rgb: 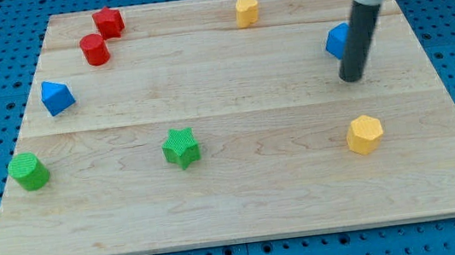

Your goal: Slide the blue triangle closer to yellow heart

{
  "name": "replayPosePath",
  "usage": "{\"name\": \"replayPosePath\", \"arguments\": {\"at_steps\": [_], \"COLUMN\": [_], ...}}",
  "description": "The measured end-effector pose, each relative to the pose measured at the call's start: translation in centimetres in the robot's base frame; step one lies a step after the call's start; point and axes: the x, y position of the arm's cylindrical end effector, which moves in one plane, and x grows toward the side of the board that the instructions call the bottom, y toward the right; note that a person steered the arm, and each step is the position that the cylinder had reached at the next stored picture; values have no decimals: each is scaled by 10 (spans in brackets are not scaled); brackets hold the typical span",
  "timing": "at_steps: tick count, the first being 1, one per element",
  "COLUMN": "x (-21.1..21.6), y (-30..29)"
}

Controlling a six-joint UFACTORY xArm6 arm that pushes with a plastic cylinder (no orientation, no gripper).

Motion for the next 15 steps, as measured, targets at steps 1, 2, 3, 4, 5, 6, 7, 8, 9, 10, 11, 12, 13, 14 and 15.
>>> {"name": "replayPosePath", "arguments": {"at_steps": [1, 2, 3, 4, 5, 6, 7, 8, 9, 10, 11, 12, 13, 14, 15], "x": [18, 43, 43, 11, -41, -48, -48, -44, -40, -30, -26, -8, -7, -25, -68], "y": [-124, -289, -419, -456, -437, -421, -337, -309, -258, -241, -225, -223, -177, -124, -128]}}
